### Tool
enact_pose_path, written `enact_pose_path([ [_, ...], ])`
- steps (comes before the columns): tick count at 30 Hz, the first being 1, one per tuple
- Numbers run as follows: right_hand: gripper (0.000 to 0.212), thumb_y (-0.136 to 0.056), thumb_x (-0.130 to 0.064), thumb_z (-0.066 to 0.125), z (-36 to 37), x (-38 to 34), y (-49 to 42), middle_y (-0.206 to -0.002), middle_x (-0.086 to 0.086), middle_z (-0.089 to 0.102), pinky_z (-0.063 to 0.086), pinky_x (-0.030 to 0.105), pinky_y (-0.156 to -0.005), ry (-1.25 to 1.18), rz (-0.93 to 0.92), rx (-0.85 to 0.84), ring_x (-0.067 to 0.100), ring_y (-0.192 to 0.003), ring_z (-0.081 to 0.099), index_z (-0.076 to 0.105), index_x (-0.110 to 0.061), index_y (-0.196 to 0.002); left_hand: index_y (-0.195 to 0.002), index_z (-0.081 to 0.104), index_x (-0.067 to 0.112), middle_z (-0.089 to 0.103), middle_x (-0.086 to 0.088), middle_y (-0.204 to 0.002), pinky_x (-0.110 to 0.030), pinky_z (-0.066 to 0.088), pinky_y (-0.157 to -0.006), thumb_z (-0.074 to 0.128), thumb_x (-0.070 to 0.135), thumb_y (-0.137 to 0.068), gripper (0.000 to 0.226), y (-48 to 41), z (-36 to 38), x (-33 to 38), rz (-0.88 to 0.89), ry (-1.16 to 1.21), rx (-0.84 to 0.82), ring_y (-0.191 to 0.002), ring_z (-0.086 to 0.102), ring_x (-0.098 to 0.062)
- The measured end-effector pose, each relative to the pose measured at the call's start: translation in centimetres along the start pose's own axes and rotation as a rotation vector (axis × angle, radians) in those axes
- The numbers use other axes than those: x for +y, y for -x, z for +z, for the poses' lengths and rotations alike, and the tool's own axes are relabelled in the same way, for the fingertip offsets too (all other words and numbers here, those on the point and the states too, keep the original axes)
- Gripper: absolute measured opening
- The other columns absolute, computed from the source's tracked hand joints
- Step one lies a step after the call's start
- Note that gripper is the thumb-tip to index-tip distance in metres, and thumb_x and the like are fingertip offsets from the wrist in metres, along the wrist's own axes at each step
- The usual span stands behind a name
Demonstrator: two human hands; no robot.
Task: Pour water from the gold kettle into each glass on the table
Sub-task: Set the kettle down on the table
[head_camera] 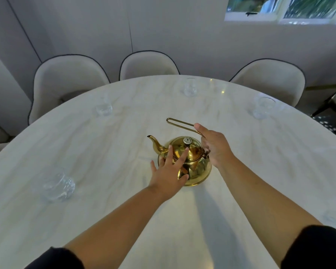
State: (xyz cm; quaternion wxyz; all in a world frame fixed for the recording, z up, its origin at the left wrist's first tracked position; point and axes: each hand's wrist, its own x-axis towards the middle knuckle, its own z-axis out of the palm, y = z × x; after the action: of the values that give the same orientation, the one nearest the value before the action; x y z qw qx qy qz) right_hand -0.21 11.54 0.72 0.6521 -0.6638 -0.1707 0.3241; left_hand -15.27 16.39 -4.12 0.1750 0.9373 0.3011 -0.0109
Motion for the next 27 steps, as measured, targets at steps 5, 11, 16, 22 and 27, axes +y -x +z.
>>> enact_pose_path([
  [5,0.066,-0.077,-0.04,0.074,0.1,0.8,-2.1,-0.036,-0.006,0.022,0.034,0.022,-0.068,-0.004,0.028,0.02,0.013,-0.045,0.019,0.025,-0.02,-0.039,-0.144,-0.014,0.045,-0.013,-0.011,-0.157,-0.06,0.001,-0.11,0.036,0.046,-0.097,0.068,-1.9,0.4,-0.5,0.0,-0.055,0.011,-0.143,0.007,-0.038],
  [11,0.066,-0.079,-0.041,0.072,0.1,0.7,-2.9,-0.035,-0.007,0.023,0.03,0.027,-0.086,0.006,0.009,0.011,0.014,-0.047,0.02,0.026,-0.02,-0.036,-0.145,-0.012,0.042,-0.009,-0.013,-0.158,-0.06,0.003,-0.111,0.03,0.043,-0.098,0.063,-2.5,1.0,-0.2,-0.015,-0.06,0.061,-0.142,0.009,-0.039],
  [16,0.059,-0.083,-0.044,0.067,-0.1,1.1,-2.7,-0.041,-0.002,0.031,0.033,0.026,-0.083,0.033,-0.053,0.017,0.014,-0.049,0.03,0.033,-0.013,-0.045,-0.145,-0.013,0.042,-0.01,-0.012,-0.158,-0.059,0.002,-0.111,0.029,0.044,-0.098,0.063,-2.4,1.2,-0.1,-0.025,-0.059,0.065,-0.143,0.007,-0.039],
  [22,0.043,-0.085,-0.041,0.066,0.1,1.6,-2.0,-0.054,-0.003,0.044,0.038,0.027,-0.07,0.114,-0.204,0.048,0.014,-0.058,0.041,0.046,-0.018,-0.054,-0.145,-0.013,0.042,-0.01,-0.012,-0.158,-0.058,0.0,-0.112,0.029,0.042,-0.098,0.063,-2.4,1.0,-0.2,-0.021,-0.054,0.057,-0.143,0.007,-0.039],
  [27,0.019,-0.092,-0.036,0.056,0.0,1.7,-0.5,-0.089,-0.01,0.058,0.038,0.02,-0.074,0.131,-0.198,0.069,0.008,-0.088,0.051,0.06,-0.018,-0.089,-0.144,-0.013,0.044,-0.011,-0.013,-0.157,-0.054,0.001,-0.113,0.035,0.046,-0.096,0.067,-2.5,0.7,-0.4,-0.008,-0.055,0.02,-0.142,0.008,-0.041],
])
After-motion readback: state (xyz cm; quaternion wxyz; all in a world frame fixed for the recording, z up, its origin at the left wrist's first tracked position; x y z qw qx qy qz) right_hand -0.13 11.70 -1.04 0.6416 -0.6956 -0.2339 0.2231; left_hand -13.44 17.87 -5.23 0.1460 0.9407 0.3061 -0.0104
